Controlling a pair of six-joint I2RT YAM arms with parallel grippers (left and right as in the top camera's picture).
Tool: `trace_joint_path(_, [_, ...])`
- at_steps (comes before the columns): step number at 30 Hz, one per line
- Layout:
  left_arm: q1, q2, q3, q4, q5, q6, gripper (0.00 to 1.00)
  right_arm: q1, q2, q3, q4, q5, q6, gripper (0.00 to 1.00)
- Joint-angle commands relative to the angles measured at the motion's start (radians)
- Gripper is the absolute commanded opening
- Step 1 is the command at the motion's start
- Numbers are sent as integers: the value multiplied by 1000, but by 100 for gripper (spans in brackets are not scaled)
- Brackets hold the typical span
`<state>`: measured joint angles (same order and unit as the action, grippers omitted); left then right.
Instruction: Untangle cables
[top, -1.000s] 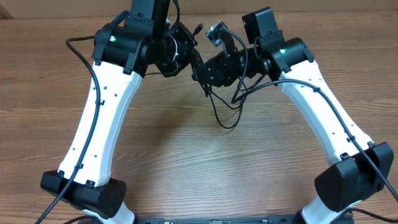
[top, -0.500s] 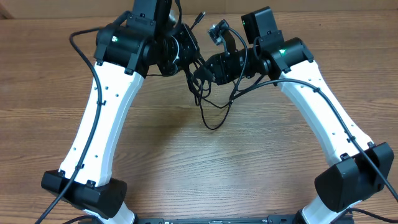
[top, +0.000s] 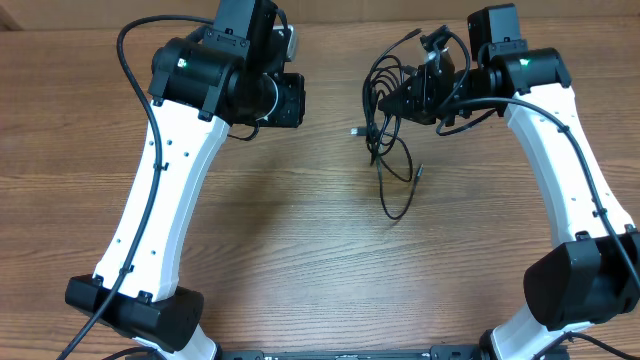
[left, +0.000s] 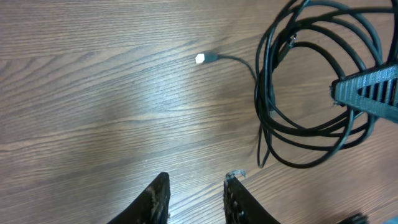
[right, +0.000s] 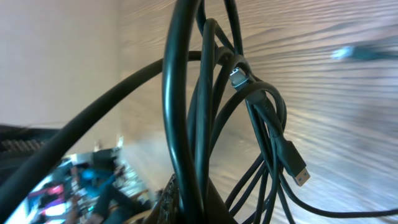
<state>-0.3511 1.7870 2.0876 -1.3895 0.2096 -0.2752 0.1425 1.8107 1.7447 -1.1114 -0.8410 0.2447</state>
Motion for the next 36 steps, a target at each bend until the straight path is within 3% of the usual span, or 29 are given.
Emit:
trace_joint_path(1, [-3, -22, -17, 6, 66, 92, 28, 7, -15, 22, 5, -161, -17, 4])
trace_joint_path(7, [-2, -22, -151, 134, 176, 87, 29, 8, -15, 22, 0, -238, -40, 4])
trace_joint_path(15, [-5, -22, -373, 501, 263, -18, 32, 8, -15, 22, -33, -238, -63, 4])
trace_joint_path(19, [-5, -22, -453, 645, 392, -17, 31, 8, -15, 22, -39, -238, -68, 4])
trace_joint_path(32, [-37, -22, -620, 790, 442, -72, 29, 8, -15, 22, -40, -238, -67, 4])
trace_joint_path(36, [-66, -22, -692, 893, 425, -154, 26, 20, -15, 22, -47, -238, -68, 4])
